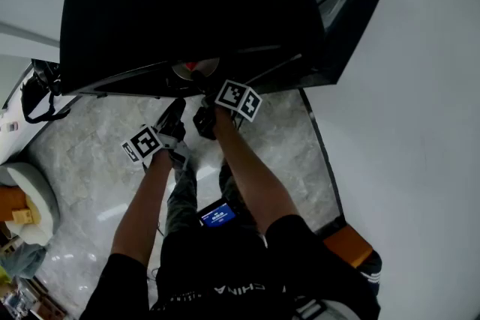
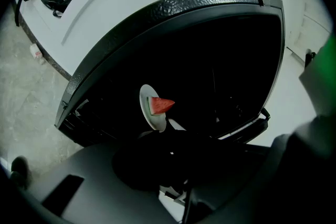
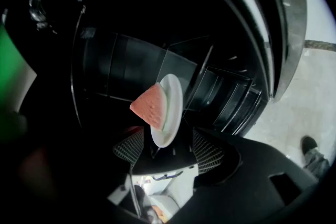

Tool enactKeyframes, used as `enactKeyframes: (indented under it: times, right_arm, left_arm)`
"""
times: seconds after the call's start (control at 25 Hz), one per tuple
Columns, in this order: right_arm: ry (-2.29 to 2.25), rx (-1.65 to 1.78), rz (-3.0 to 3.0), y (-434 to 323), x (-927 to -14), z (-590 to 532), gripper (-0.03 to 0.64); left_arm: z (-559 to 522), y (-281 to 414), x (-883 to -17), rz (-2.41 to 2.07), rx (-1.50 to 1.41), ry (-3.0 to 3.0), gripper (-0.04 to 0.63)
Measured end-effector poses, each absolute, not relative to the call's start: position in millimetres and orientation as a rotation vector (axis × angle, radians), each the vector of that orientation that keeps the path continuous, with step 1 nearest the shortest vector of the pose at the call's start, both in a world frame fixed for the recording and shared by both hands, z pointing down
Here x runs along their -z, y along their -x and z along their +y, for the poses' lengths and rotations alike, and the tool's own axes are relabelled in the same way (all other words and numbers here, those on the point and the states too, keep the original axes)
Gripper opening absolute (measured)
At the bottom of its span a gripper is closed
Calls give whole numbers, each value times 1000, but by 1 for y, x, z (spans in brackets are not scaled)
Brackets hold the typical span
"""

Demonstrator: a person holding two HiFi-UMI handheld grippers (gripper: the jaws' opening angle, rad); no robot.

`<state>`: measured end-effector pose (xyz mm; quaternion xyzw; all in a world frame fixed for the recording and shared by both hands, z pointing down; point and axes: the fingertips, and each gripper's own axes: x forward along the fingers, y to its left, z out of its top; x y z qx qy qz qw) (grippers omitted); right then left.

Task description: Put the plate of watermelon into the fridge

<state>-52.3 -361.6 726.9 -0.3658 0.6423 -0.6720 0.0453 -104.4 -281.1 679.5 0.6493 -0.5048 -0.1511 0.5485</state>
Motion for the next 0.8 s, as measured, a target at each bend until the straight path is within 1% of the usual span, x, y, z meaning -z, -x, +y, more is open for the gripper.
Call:
enactKeyframes:
  times: [0.16, 0.2, 0.24, 0.32, 0.36, 0.44, 0.52, 0.8]
  right_arm:
    - [1137, 1970, 2114, 33, -727, -350, 276]
    - [1163, 1929, 2183, 29, -727, -348, 265]
    - [1208, 1878, 2259, 24, -728, -347, 209]
    - [1307, 1759, 2412, 15, -730, -346, 41]
    - [1328, 1708, 2482, 13, -730, -346, 34]
    - [1322, 1628, 2608, 16, -731, -347, 31]
    - [1306, 1558, 2718, 22, -734, -347, 21]
    - [1268, 1404, 2917, 43, -734, -357, 18]
  left_arm:
    - [-289, 95, -689, -1229, 305, -1578, 64]
    - [-291, 94, -693, -1255, 265, -1598, 64]
    - [-293, 93, -698, -1282, 223, -1621, 63]
    - [-297, 92, -706, -1336, 138, -1665, 63]
    - [-300, 92, -710, -1357, 101, -1683, 61]
    - [-305, 90, -717, -1391, 37, -1709, 34]
    - [-311, 87, -723, -1414, -6, -1726, 20]
    - [-333, 79, -732, -1424, -98, -1801, 12]
